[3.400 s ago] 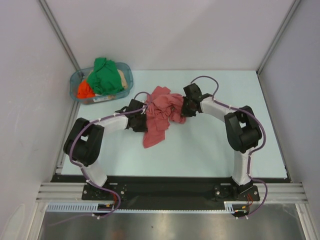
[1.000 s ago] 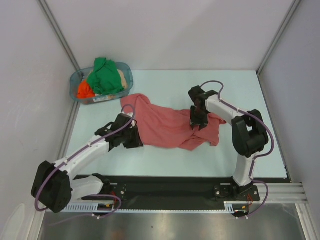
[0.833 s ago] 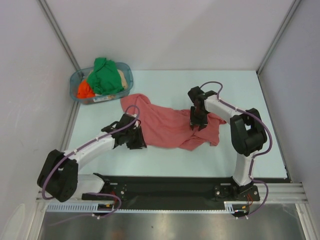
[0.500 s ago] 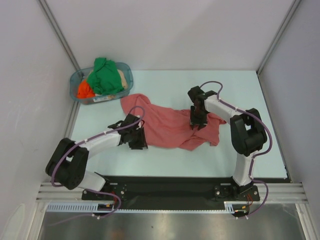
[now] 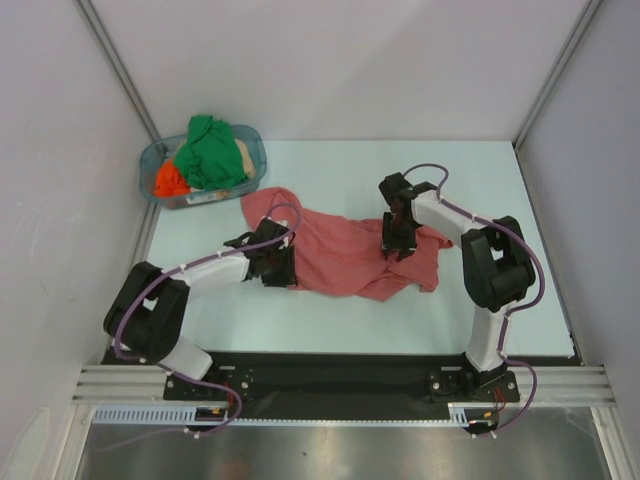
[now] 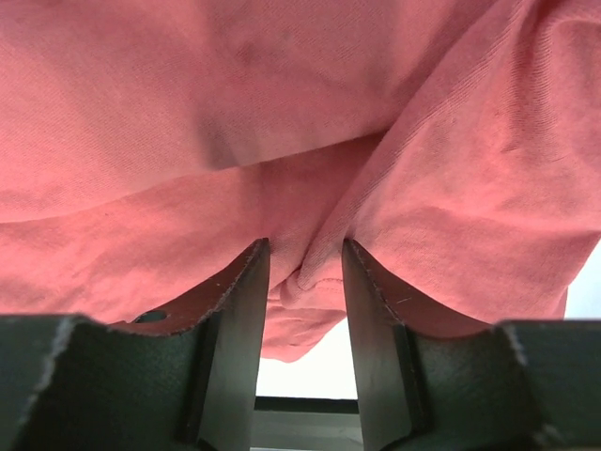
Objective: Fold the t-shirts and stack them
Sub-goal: Flatten the tshirt out
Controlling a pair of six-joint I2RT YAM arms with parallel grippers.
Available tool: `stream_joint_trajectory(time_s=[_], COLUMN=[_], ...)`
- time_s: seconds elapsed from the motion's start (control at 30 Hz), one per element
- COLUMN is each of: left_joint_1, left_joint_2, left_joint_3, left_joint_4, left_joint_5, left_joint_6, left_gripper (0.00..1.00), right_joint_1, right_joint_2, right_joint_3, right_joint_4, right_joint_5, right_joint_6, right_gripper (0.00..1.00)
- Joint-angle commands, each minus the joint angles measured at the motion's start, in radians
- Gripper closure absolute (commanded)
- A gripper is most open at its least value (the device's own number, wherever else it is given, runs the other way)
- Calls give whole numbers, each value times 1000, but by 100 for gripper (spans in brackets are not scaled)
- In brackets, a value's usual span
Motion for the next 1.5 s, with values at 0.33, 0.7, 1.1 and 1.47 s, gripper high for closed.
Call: stream_joint_trajectory(time_s=[0.33, 0.7, 1.1, 1.47], left_joint_1=[3, 3, 11, 296], left_joint_2=[44, -366, -264, 309], left_joint_3=[95, 200, 921, 1770], left_joint_4=[9, -307, -540, -384], left_joint_5=[21, 24, -57, 168], left_joint_6=[74, 30, 98, -13], left_gripper=[100, 100, 100, 100], right_joint_1=[-7, -156, -553, -741], right_joint_2=[-41, -407, -417, -106], right_joint_3=[-26, 2, 477, 1047], right_joint_4=[7, -195, -119, 282], right_joint_5=[1, 35, -137, -427], right_joint_6=[26, -20, -11, 279], right_gripper=[100, 100, 100, 100])
